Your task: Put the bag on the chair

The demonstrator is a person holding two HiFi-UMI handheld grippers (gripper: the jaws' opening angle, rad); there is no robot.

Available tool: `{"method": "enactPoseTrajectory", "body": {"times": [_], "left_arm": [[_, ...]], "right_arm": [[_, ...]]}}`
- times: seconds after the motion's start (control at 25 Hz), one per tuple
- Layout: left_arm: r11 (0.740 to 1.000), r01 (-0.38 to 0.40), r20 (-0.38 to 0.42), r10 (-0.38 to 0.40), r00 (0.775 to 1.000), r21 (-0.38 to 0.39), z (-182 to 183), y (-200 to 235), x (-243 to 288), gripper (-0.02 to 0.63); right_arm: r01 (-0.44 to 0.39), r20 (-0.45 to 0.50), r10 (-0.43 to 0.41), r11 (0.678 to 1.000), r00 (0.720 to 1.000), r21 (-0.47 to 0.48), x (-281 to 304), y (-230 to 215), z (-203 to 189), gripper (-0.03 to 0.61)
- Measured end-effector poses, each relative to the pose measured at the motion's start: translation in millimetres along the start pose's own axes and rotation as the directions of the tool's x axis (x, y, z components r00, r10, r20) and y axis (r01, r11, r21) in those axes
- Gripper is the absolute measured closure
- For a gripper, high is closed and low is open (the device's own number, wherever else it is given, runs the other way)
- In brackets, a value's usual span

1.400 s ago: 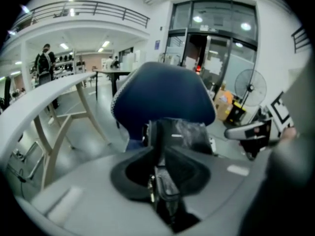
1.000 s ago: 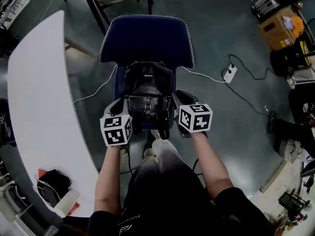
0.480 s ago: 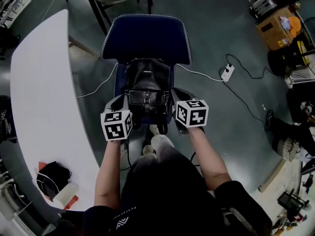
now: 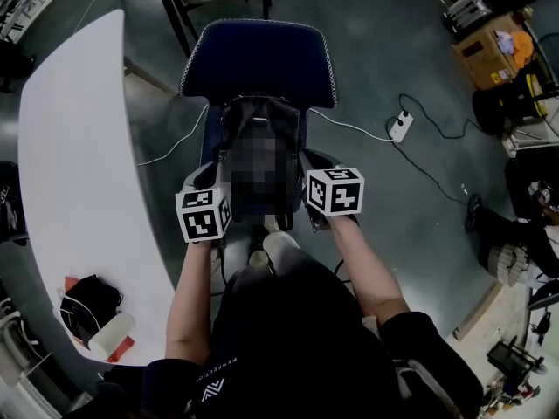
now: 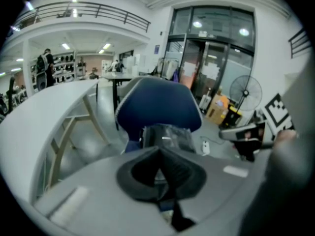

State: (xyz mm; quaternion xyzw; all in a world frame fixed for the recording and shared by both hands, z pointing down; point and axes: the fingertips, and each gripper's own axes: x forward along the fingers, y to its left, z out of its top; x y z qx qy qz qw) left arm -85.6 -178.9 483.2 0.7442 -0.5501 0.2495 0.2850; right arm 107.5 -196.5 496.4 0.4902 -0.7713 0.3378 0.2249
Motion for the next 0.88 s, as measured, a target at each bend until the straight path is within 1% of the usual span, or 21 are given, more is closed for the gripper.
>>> {"method": "enactPoseTrajectory", "body": {"times": [0.44,0.64,0.88], "left_arm": [[1.000,-0.019,0.001,0.019,1.000,-0.005,1.1,-0.7,-6.9,0.604],[0.999,-0.028,-0.012,0.028,1.000,-0.019,-1.6,2.7,-7.4,0.604],[0.999,-0.030,-0.018,0.029,0.999,-0.019,-3.5,3.0,-5.9,0.604]], "right_arm": [[-0.017,0.011,0.017,1.000,1.000,-0.022,-4.6,5.3,4.2,0.581],[-0.022,0.007,0.022,0.999,1.000,-0.027,-2.6,6.9,4.7,0.581],[-0.030,-0.001,0.030,0.999,1.000,-0.038,1.5,8.7,4.2,0.581]]}}
